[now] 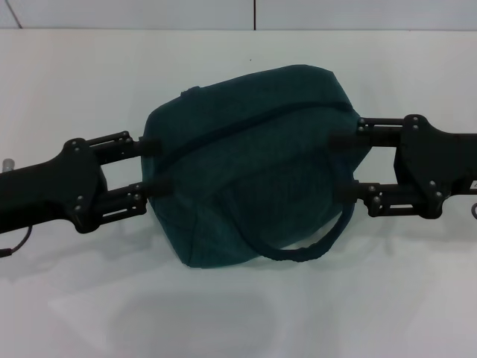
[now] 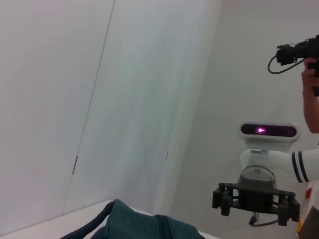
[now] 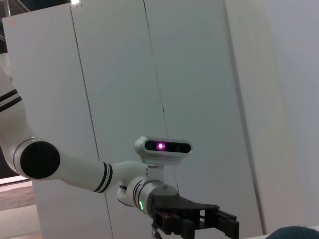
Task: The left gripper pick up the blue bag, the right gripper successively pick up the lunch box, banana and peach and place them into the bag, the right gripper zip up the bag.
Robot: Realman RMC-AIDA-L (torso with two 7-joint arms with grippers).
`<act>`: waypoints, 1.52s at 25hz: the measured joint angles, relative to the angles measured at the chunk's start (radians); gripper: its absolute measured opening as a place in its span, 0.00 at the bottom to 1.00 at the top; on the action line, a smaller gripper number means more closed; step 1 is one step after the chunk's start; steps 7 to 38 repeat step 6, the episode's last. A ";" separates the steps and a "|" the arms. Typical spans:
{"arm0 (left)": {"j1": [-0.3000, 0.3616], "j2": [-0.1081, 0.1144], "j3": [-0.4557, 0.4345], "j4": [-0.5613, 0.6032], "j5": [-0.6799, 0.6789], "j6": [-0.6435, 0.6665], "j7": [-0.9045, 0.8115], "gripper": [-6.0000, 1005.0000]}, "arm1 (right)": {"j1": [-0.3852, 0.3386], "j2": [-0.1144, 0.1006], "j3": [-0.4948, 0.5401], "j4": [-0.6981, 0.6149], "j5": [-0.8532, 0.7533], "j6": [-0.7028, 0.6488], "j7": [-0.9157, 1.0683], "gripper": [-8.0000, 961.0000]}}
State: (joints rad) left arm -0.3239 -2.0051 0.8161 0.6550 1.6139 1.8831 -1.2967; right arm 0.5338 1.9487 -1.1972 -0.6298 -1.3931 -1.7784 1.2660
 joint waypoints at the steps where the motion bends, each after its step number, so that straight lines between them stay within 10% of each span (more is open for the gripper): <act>1: -0.001 -0.001 0.000 0.000 0.000 -0.001 0.002 0.64 | 0.000 0.000 0.000 0.000 0.000 0.001 0.000 0.70; 38: -0.007 -0.004 0.000 0.000 0.001 -0.003 0.006 0.64 | 0.000 0.001 0.001 0.007 0.002 0.003 0.000 0.70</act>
